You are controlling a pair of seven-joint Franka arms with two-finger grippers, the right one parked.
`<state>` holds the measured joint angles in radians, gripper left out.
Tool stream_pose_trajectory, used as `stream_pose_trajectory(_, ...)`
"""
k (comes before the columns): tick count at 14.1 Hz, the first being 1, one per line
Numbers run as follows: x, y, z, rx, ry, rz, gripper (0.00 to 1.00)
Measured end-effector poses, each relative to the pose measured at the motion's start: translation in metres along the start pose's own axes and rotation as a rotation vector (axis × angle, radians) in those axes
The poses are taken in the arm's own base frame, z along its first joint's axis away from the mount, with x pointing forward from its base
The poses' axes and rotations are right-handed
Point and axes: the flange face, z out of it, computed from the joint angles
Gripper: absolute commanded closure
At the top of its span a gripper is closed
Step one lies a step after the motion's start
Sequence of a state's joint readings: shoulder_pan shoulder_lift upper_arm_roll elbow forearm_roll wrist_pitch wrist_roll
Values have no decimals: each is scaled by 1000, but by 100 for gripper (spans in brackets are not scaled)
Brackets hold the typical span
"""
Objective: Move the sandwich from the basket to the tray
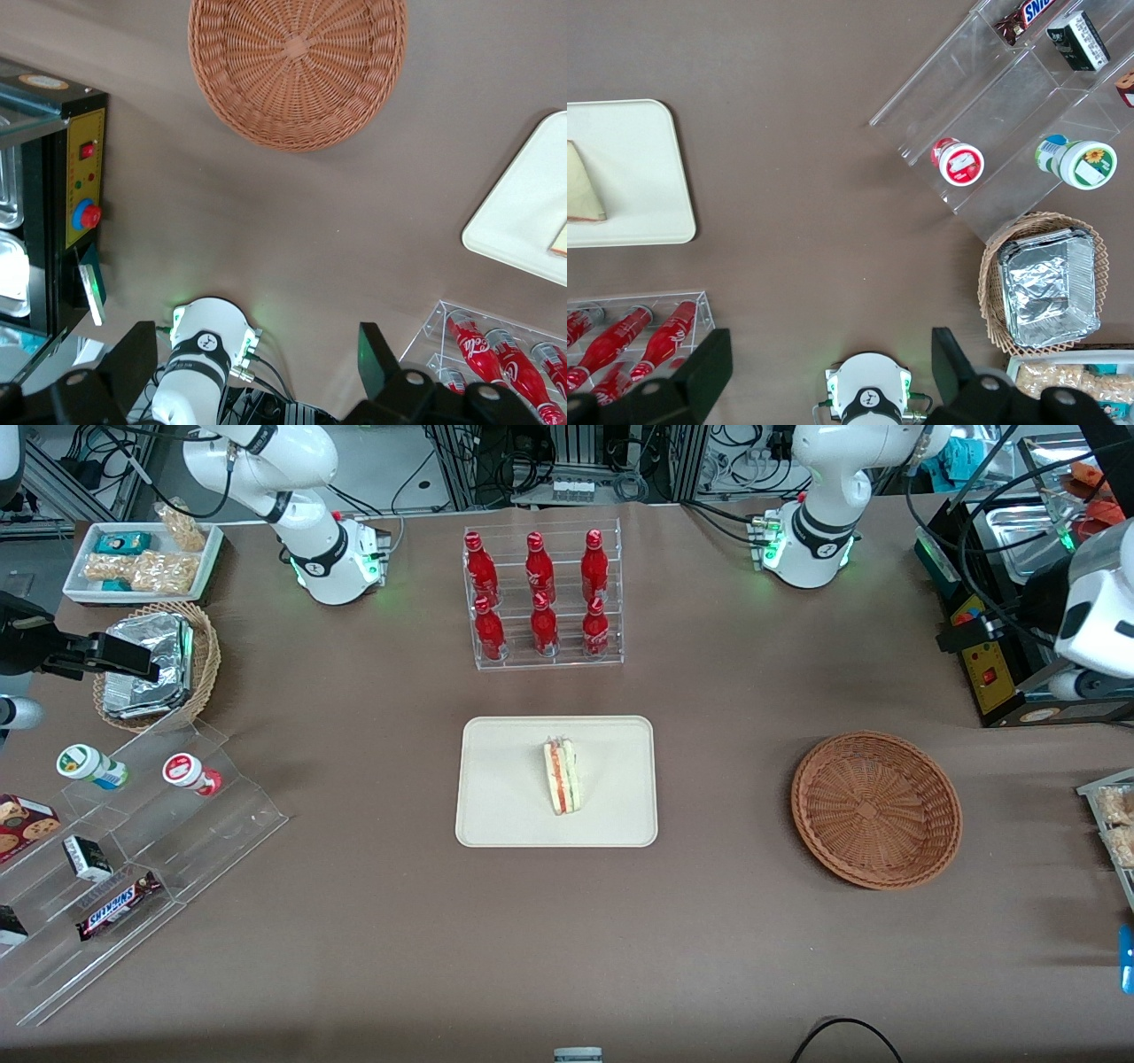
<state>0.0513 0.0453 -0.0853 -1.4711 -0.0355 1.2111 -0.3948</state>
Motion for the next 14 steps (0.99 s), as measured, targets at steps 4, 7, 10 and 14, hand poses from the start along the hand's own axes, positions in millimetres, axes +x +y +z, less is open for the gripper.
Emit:
stream_pose_trajectory(4,8,7,3,-21,36,10,0)
stream_pose_trajectory(7,12,10,2,-25,45,13,0)
stream_pose_trajectory(10,11,18,7,-29,95,30,0)
stream_pose_trajectory(14,0,55,28,-32,200,96,0)
